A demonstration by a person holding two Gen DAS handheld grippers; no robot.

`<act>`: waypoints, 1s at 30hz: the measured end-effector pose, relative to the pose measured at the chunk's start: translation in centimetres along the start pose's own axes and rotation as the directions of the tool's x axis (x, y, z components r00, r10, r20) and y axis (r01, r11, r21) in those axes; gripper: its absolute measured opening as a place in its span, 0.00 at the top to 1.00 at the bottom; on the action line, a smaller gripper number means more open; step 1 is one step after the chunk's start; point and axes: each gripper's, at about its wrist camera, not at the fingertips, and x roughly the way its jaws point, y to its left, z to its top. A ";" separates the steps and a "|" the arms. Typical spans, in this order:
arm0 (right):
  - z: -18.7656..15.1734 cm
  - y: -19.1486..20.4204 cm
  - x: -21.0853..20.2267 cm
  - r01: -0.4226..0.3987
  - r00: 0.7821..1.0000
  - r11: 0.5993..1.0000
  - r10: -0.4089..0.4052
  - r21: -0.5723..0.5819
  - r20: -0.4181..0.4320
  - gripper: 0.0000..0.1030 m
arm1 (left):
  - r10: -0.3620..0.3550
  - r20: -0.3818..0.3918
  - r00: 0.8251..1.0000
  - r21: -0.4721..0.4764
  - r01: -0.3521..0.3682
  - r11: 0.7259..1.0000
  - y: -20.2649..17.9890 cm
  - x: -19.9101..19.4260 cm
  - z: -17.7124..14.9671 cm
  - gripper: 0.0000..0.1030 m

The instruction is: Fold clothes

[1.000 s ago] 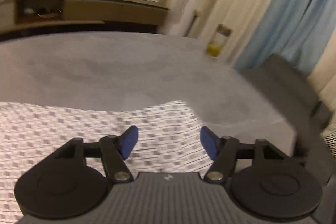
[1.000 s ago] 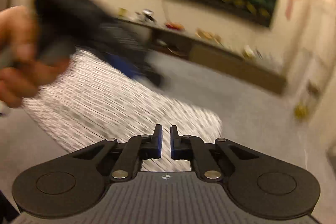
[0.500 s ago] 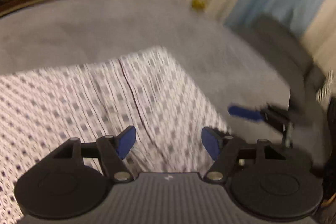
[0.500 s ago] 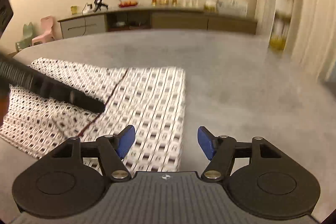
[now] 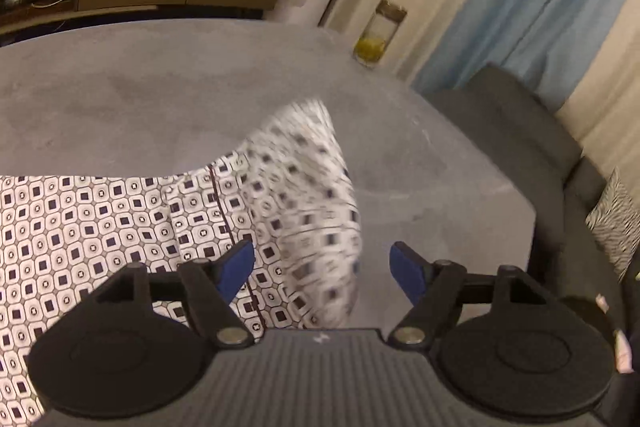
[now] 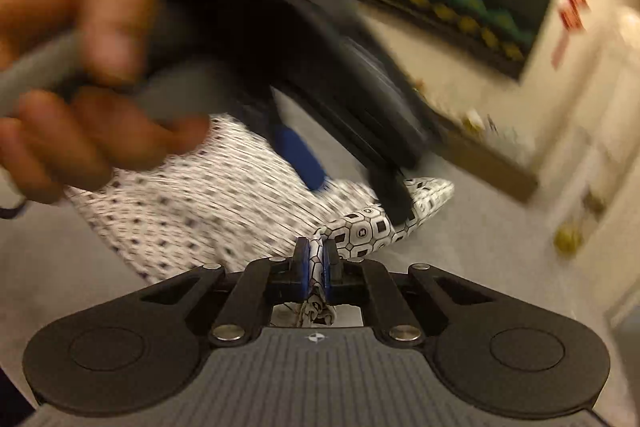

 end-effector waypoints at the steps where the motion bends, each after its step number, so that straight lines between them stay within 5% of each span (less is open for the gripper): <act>1: 0.2 0.6 0.0 -0.007 1.000 1.000 0.007 -0.021 0.010 0.94 | 0.026 -0.009 1.000 0.018 -0.026 1.000 -0.1 0.2 -0.2 0.47; 2: 0.3 1.1 0.0 -0.013 1.000 0.999 0.014 -0.036 0.019 0.94 | 0.055 -0.017 0.998 0.036 -0.054 0.998 -0.3 0.3 -0.4 0.86; 3: 0.4 1.4 -0.1 -0.019 1.000 0.999 0.020 -0.041 0.025 0.94 | 0.074 -0.008 0.997 0.033 -0.073 0.997 0.1 -0.2 -0.4 0.96; 6: 0.8 1.4 -1.1 -0.026 0.997 0.999 0.028 -0.029 0.076 0.92 | 0.101 0.061 0.993 -0.021 -0.100 0.995 2.1 -3.7 0.1 0.96; 8: 1.5 0.4 -2.7 -0.080 0.988 0.996 0.074 0.033 0.135 0.82 | 0.131 0.125 0.983 -0.092 -0.120 0.988 4.8 -7.3 0.0 0.96; 10: 2.3 -0.7 -3.5 -0.163 0.976 0.978 0.140 0.133 0.167 0.47 | 0.186 0.158 0.970 -0.153 -0.162 0.975 7.7 -10.3 -0.5 0.95; 14: 2.9 -0.7 -1.7 -0.303 0.953 0.914 0.285 0.269 0.105 0.46 | 0.250 0.057 0.966 -0.249 -0.229 0.941 12.7 -10.3 -3.0 0.73; 18: 3.3 1.2 1.0 -0.359 0.931 0.890 0.361 0.280 0.048 0.47 | 0.269 0.035 0.962 -0.254 -0.252 0.934 13.6 -9.8 -4.7 0.65; 22: 3.7 3.6 2.4 -0.368 0.924 0.904 0.382 0.216 -0.025 0.50 | 0.275 0.078 0.958 -0.280 -0.244 0.929 14.5 -9.3 -4.7 0.67; 24: 3.5 4.1 3.5 -0.358 0.923 0.911 0.378 0.206 -0.072 0.50 | 0.240 0.119 0.963 -0.263 -0.203 0.943 14.6 -10.1 -4.4 0.81; 27: 3.4 4.1 3.8 -0.358 0.920 0.912 0.382 0.200 -0.091 0.50 | 0.084 0.216 0.973 -0.217 -0.037 0.976 14.3 -12.3 -4.1 0.81; 28: 3.5 3.9 3.9 -0.354 0.921 0.912 0.379 0.206 -0.095 0.51 | 0.085 0.200 0.976 -0.220 -0.040 0.975 14.7 -12.7 -4.2 0.80; 30: 3.3 3.2 4.1 -0.344 0.922 0.912 0.373 0.222 -0.104 0.50 | 0.193 0.119 0.974 -0.253 -0.158 0.954 16.2 -12.2 -4.9 0.79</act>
